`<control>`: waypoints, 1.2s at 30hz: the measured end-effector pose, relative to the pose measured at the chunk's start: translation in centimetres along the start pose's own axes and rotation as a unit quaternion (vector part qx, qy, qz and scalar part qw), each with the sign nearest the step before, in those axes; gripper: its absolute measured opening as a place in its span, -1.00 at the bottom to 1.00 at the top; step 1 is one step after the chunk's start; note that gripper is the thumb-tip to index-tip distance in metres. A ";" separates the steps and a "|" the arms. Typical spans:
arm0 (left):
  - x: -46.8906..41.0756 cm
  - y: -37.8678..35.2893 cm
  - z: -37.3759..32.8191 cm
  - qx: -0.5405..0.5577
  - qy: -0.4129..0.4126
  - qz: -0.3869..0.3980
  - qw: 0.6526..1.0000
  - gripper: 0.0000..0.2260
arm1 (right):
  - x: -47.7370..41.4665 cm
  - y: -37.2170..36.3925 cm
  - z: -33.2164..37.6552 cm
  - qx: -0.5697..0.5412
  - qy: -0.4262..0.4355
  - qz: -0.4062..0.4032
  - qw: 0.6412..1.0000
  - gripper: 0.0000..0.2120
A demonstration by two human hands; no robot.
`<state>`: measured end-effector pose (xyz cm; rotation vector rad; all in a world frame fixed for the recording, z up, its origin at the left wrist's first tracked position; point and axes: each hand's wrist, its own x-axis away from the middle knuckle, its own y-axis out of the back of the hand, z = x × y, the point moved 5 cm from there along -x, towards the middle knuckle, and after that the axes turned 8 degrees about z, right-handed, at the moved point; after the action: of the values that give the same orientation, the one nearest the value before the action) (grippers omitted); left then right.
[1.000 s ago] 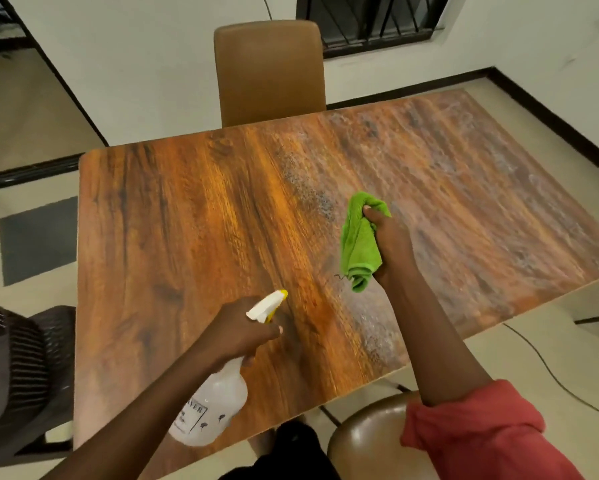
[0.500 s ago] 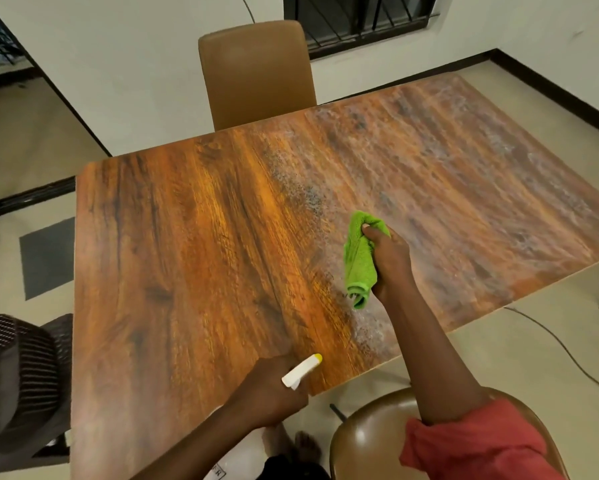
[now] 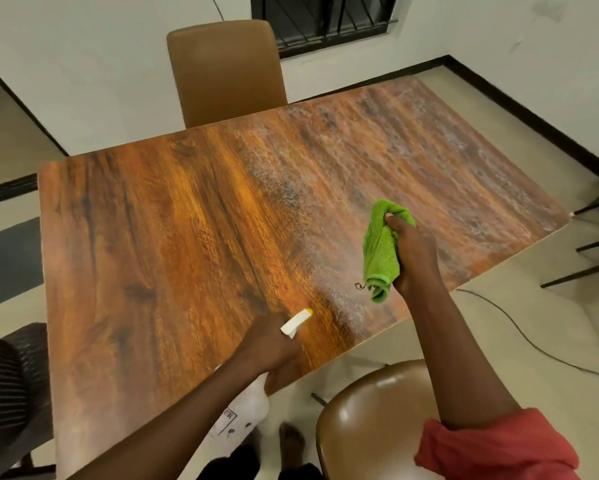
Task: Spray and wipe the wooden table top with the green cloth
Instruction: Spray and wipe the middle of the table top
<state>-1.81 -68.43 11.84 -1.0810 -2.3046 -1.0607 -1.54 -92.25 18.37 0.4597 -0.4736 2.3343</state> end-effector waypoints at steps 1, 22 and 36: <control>-0.5 0.8 -0.1 0.013 0.000 -0.014 1.000 -0.88 | 0.5 0.2 0.1 0.004 0.001 -0.008 1.000 -0.69; -5.2 13.1 0.3 0.130 -0.012 -0.102 0.986 -0.71 | 2.0 -4.0 -0.6 0.137 0.034 -0.012 0.990 -0.90; -11.4 20.0 -0.4 0.154 0.052 -0.185 0.969 -0.80 | -5.5 -6.4 -2.7 0.160 -0.015 0.052 0.986 -0.84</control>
<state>20.92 -65.91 14.67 -0.4762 -2.5332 -0.8166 6.23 -89.72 14.86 0.6348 -0.1368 2.5178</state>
